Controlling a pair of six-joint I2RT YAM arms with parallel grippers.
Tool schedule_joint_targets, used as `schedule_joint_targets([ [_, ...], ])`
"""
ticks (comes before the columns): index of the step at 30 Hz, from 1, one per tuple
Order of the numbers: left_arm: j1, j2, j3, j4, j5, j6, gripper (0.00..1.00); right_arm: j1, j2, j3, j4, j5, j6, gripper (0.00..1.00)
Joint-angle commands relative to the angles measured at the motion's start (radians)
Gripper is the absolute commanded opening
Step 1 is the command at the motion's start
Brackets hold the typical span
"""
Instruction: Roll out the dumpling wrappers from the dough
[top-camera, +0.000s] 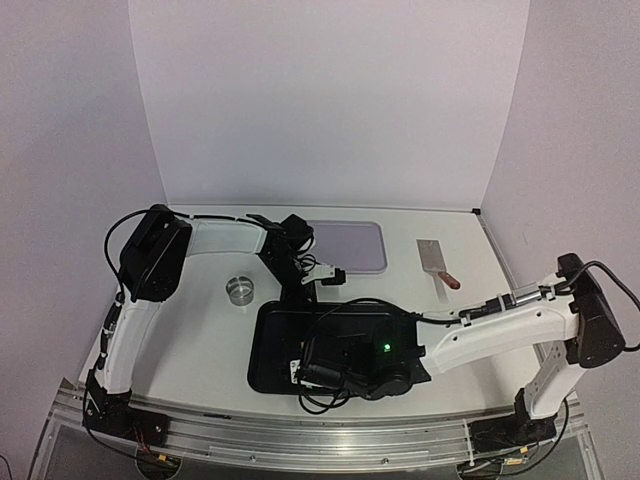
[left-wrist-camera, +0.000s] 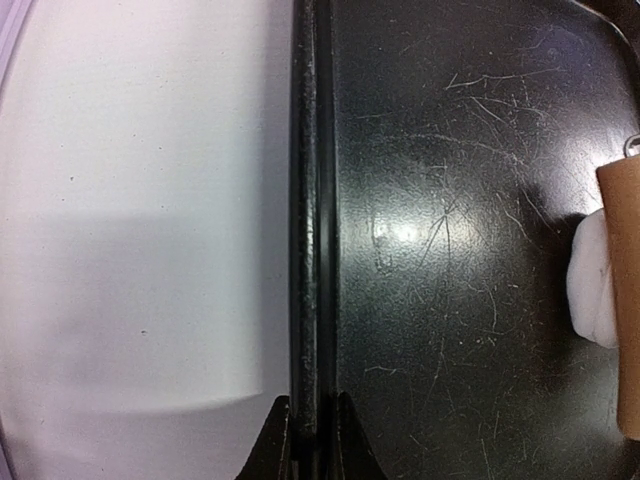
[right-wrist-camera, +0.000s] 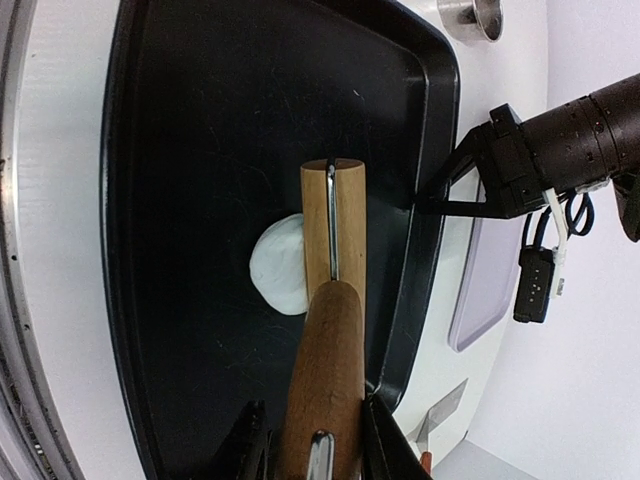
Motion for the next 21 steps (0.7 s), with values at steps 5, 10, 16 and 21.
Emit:
schedule_joint_targets([
  [5, -0.003, 0.019, -0.026, 0.079, -0.164, 0.048, 0.00, 0.055, -0.022, -0.060, -0.131, -0.160, 0.074, 0.00],
  [10, -0.003, 0.023, -0.024, 0.084, -0.171, 0.047, 0.00, 0.069, -0.024, -0.079, -0.146, -0.149, 0.089, 0.00],
  [16, -0.003, 0.019, -0.023, 0.083, -0.169, 0.042, 0.00, -0.007, 0.065, -0.017, -0.083, -0.172, -0.008, 0.00],
  [21, -0.003, 0.018, -0.025, 0.082, -0.169, 0.043, 0.00, -0.003, 0.046, -0.022, -0.079, -0.185, 0.004, 0.00],
])
